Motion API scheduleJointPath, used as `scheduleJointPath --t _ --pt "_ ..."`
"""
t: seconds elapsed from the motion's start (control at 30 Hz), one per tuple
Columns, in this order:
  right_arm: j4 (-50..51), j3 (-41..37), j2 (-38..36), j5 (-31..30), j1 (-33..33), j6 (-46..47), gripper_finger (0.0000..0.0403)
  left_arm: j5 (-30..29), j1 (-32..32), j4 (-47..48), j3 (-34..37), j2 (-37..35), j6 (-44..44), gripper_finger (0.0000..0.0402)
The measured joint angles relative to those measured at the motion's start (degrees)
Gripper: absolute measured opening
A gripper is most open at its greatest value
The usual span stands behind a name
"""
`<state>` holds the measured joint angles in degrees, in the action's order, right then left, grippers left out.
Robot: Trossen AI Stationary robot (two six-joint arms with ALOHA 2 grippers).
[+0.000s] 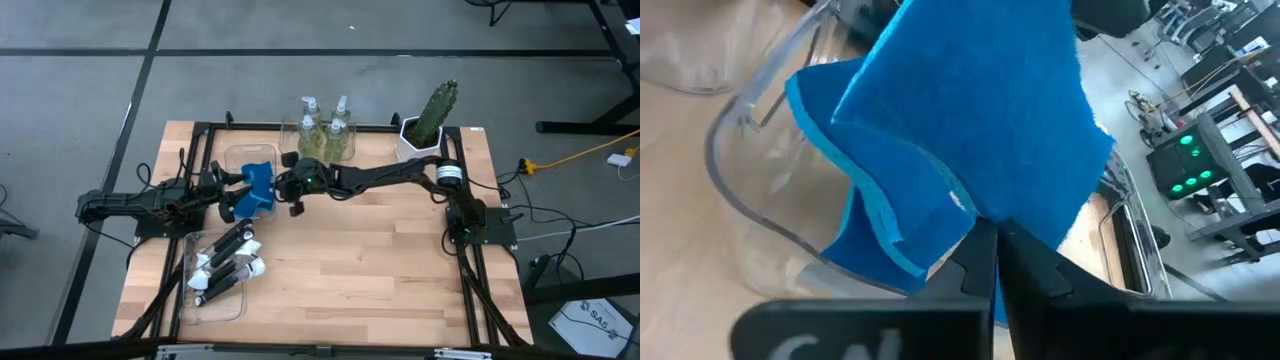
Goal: Pick & Place Kitchen Sink Supplies
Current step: Put the blue sponge into the top left transparent bin, then return to Home Position
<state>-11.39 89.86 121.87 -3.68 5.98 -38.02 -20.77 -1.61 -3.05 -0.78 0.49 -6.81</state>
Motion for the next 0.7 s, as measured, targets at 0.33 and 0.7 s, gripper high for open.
scheduleJointPath --t 0.33,0.7 --pt "-1.60 0.09 1.31 7.73 2.35 5.86 0.0075 -0.15 0.00 0.26 0.00 0.04 0.02 0.0180" --pt "-0.11 0.09 0.30 9.99 5.26 22.15 0.0286 -0.15 0.00 0.24 0.02 0.04 0.04 0.0180"
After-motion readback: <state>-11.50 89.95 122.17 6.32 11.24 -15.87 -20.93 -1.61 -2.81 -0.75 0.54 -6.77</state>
